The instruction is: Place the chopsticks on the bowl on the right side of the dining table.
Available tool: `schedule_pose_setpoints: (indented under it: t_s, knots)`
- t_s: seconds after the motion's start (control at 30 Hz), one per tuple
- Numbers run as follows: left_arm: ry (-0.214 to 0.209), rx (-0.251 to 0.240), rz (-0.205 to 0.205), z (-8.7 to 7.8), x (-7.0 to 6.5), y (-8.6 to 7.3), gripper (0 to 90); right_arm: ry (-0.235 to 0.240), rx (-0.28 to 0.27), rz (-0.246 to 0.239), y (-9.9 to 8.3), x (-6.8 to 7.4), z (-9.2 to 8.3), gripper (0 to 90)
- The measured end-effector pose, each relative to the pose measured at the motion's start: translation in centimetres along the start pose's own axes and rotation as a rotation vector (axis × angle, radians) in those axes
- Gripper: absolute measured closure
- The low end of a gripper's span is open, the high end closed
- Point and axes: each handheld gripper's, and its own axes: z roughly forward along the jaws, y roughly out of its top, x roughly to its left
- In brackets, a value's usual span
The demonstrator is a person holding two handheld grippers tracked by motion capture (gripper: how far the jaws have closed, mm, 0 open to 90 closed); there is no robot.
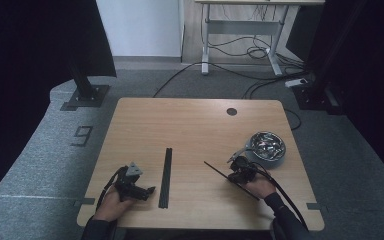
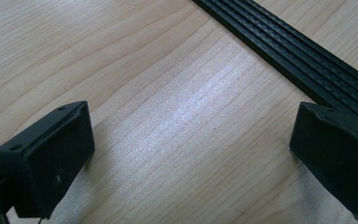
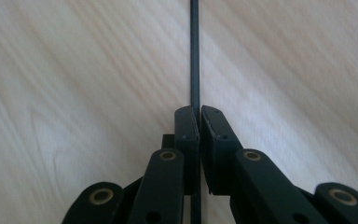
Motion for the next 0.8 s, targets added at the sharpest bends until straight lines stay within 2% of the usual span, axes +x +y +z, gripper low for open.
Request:
schedule_pose_setpoints:
  t_s: [0.2,0.3,0.4,0.5,0.63,0.8]
  knots:
    - [0.001,0.0,-0.001,0.0,0.0,0.0,0.0,0.016,0.038,-0.033,-1.4,0.0,-0.9,85.5]
    - [0.001,0.0,-0.001,0.0,0.0,0.0,0.0,0.024,0.049,-0.031,-1.6,0.0,-1.0,84.8]
    - [0.0,0.001,-0.001,0.0,0.0,0.0,0.0,0.008,0.061,-0.031,-1.4,0.0,-1.0,76.8]
    - [0.0,0.001,-0.001,0.0,0.0,0.0,0.0,-0.041,0.097,-0.05,-1.0,0.1,-1.0,65.6]
    - [0.0,0.001,-0.001,0.0,0.0,0.0,0.0,-0.044,0.136,-0.053,-0.5,0.0,-0.8,51.5]
    - [0.0,0.001,-0.001,0.0,0.0,0.0,0.0,-0.029,0.2,-0.047,0.2,0.2,-0.6,48.6]
